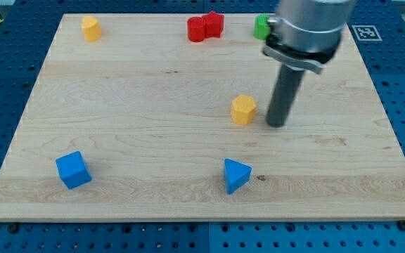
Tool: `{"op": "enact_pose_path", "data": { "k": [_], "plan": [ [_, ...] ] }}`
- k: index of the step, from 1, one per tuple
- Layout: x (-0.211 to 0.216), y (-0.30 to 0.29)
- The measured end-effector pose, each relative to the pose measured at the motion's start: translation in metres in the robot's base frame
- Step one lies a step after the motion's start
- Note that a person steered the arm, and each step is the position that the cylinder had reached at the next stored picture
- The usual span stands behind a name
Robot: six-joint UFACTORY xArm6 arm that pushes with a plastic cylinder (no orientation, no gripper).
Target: Move arm to the left of the yellow hexagon
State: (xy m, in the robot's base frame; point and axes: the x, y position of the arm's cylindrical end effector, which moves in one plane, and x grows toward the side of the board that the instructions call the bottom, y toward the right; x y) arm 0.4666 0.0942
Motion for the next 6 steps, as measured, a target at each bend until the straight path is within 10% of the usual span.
{"op": "enact_pose_path", "data": {
  "k": [6],
  "plan": [
    [-0.062,-0.191]
  ]
}}
